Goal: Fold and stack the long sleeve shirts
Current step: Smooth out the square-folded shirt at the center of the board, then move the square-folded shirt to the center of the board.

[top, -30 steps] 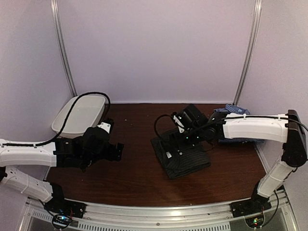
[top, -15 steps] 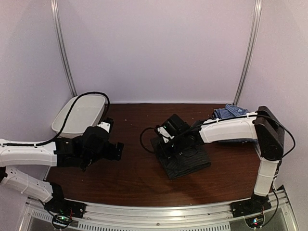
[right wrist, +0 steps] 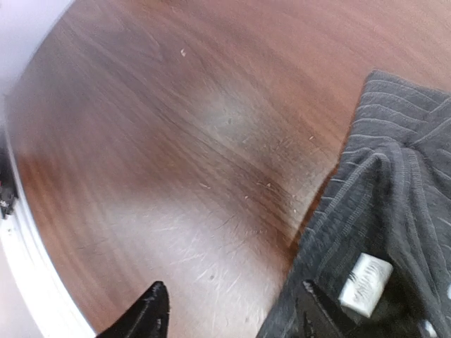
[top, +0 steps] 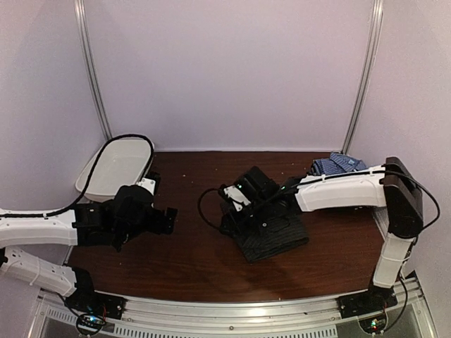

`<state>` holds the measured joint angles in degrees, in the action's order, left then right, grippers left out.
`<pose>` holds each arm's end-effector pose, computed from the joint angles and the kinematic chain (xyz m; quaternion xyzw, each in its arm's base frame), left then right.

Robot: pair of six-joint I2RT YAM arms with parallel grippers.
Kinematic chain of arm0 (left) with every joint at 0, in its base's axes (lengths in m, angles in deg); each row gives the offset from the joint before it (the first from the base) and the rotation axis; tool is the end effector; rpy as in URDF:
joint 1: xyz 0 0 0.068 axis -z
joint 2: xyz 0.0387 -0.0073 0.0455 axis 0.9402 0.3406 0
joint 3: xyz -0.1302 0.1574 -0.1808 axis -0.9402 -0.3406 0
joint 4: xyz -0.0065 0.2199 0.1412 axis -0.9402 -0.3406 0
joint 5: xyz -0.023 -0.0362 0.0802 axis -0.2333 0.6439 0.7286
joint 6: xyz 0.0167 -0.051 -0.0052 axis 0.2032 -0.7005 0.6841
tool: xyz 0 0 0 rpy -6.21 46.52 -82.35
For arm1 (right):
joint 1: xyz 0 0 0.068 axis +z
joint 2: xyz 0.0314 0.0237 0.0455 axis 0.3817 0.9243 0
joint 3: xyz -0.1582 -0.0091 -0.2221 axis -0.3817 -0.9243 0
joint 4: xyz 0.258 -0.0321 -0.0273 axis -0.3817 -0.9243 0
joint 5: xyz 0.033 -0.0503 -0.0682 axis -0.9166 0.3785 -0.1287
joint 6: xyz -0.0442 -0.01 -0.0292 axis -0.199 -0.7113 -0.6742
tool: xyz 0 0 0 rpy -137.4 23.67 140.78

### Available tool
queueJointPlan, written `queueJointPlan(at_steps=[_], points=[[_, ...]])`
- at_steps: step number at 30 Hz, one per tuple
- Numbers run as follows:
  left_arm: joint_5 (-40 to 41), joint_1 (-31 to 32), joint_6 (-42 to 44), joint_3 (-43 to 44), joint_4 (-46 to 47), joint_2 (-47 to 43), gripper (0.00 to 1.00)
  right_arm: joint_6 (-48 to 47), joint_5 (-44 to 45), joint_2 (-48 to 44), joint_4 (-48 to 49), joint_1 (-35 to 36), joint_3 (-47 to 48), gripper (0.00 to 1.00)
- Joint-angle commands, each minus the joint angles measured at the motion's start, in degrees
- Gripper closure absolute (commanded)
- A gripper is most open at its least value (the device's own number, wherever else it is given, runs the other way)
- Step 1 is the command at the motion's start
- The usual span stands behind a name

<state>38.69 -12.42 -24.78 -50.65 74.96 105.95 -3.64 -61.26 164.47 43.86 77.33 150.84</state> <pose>0.1392 -0.1810 0.2376 0.0502 0.8654 -0.0998 0.4884 0.2239 0.3335 0.1941 -0.3252 0.8823 0.2855 0.1854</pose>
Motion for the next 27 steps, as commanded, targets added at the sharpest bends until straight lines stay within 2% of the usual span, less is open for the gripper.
queueJointPlan(at_steps=[1,5,10,17,23,27], points=[[0.89,-0.5,-0.52,-0.77,1.12,-1.54,0.02,-0.06,3.77,-11.5,-0.45,-0.75,-3.59,0.34],[0.64,-0.56,-0.26,-0.58,1.48,-1.08,0.02,0.86,8.64,-17.2,-2.88,-4.77,-6.97,0.33],[-0.6,-0.64,-0.08,-0.34,2.15,-0.6,0.02,2.72,13.02,-18.87,-3.97,-11.17,-10.73,0.3],[-1.43,-0.63,-0.04,-0.51,2.87,0.18,0.02,3.68,10.06,-16.91,1.22,-18.78,-17.81,0.28],[-2.25,-0.65,0.49,-0.42,4.35,1.73,0.02,5.65,7.29,-16.19,5.04,-19.84,-24.65,0.24],[-2.56,-0.67,0.86,-0.12,4.98,3.19,0.02,9.26,2.39,-17.69,10.06,-19.63,-30.32,0.25]])
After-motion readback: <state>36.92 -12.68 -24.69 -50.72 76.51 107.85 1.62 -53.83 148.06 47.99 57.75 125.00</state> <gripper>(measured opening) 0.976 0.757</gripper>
